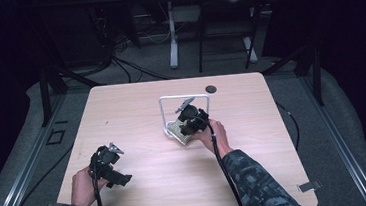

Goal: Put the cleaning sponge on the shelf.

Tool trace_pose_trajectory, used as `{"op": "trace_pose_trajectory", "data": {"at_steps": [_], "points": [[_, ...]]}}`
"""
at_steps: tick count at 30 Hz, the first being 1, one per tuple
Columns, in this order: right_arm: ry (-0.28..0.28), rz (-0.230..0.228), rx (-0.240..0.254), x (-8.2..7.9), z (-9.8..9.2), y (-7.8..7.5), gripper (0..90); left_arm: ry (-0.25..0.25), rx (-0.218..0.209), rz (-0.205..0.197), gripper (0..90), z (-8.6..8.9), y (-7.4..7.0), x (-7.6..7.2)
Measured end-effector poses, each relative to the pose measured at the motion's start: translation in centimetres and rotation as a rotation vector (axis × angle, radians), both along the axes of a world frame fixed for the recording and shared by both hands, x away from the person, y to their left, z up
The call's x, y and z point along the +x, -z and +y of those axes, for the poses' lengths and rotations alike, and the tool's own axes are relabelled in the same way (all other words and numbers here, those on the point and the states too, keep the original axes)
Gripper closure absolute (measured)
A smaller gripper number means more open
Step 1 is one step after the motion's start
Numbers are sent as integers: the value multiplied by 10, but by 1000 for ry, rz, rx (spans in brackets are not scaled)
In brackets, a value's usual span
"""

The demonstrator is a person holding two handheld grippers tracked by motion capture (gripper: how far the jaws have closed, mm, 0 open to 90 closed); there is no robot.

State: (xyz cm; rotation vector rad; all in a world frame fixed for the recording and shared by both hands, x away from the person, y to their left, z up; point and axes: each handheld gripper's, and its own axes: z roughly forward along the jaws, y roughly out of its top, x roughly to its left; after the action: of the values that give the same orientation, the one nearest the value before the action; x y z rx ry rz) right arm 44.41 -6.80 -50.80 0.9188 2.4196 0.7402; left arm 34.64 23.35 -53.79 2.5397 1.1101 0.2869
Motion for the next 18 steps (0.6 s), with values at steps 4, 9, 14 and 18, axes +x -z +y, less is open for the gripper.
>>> {"op": "trace_pose_trajectory", "data": {"at_steps": [4, 9, 14, 18], "points": [[-4, -2, 34, -13, -3, -14, 321, 1, 3, -2, 16, 0, 0, -1], [-21, 1, 68, -24, -8, -25, 244, 0, 1, 0, 16, -1, 0, -1], [-56, 9, 108, -41, -18, -38, 175, 1, 2, 2, 16, -1, 1, -1], [-62, 4, 117, -49, -24, -43, 154, -1, -1, 1, 16, 0, 0, 0]]}}
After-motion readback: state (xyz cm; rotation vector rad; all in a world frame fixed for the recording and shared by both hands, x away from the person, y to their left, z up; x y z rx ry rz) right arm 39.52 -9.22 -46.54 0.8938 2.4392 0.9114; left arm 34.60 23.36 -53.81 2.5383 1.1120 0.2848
